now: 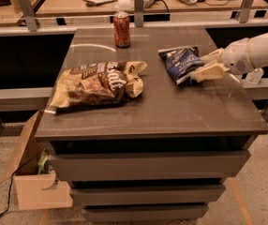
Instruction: Pick blue chip bag
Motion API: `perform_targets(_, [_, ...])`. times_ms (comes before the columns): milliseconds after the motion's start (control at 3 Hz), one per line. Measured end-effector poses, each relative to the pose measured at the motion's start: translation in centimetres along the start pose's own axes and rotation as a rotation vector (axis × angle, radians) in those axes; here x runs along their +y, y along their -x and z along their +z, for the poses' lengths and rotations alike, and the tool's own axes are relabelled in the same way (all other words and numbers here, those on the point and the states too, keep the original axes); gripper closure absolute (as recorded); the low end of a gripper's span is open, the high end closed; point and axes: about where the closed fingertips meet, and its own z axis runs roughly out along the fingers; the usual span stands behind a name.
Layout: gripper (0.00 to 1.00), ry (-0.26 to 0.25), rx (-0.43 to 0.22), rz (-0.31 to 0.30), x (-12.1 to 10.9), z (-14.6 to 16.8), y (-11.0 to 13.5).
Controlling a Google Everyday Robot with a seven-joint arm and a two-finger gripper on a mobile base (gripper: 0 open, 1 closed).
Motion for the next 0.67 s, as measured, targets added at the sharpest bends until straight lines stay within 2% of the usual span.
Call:
perform_targets(333, [1.00,0.011,-0.092,-0.012,0.8,-0.5,2.3])
perform_targets(667, [1.00,0.052,-0.194,-0.091,2.0,-1.8,5.0])
